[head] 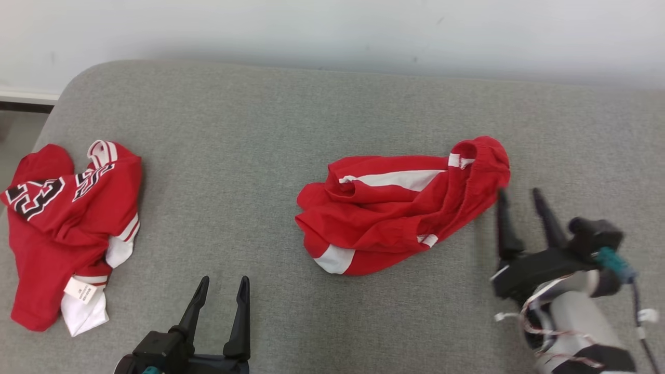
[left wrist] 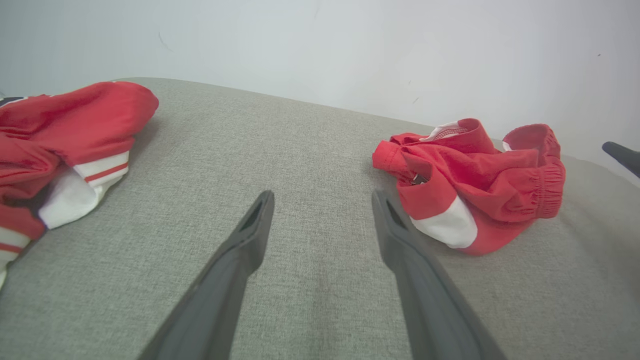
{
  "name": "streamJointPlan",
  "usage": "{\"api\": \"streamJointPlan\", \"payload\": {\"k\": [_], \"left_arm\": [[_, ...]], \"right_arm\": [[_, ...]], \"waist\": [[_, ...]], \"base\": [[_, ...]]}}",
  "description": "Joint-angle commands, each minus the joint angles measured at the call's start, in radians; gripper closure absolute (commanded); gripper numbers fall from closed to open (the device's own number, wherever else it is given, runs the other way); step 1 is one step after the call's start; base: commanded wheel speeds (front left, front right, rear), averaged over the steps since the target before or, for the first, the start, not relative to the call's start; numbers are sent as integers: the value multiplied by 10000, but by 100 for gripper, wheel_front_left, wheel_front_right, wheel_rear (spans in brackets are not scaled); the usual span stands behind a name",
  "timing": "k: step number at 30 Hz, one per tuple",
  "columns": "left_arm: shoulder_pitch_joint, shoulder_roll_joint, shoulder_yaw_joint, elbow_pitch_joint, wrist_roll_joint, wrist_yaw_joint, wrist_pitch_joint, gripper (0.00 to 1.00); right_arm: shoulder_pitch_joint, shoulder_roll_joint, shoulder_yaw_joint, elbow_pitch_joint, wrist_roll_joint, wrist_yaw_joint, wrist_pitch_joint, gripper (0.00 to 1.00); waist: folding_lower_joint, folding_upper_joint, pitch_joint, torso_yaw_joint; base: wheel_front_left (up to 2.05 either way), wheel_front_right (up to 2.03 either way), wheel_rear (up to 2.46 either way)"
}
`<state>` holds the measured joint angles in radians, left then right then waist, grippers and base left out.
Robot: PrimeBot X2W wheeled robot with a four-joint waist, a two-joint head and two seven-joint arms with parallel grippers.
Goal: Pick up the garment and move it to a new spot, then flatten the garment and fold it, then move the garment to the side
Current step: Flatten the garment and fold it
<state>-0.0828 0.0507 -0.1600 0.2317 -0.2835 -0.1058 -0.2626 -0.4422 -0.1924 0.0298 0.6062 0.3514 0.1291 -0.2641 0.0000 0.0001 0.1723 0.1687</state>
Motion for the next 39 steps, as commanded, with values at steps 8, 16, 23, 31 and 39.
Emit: {"api": "streamJointPlan", "payload": {"k": [8,16,23,31,39], "left_arm": [[-61,-5,-47,4,-108,2,-34,0],[-6,-7,-122,30,-255,63,-34,0],[-31,-7,-113,7,-327,79,-34,0],[203,-8,93,40,-333,130,-34,0],[491,-7,494,138,-93,33,-34,0]], "right_arm": [[984,100,2592,-1336,373,30,-3,0],[937,-217,4229,-1239,893,30,-3,0],[388,-16,4541,-476,868,30,-2,57],[-22,191,4790,-840,1502,30,-2,100],[172,436,4654,-2901,3504,32,-2,100]], "waist": [[0,-1,-40,-180],[0,-1,17,-95],[0,-1,55,116],[0,-1,-128,-66],[0,-1,-730,-845]], "base": [[0,0,0],[0,0,0],[0,0,0],[0,0,0],[0,0,0]]}}
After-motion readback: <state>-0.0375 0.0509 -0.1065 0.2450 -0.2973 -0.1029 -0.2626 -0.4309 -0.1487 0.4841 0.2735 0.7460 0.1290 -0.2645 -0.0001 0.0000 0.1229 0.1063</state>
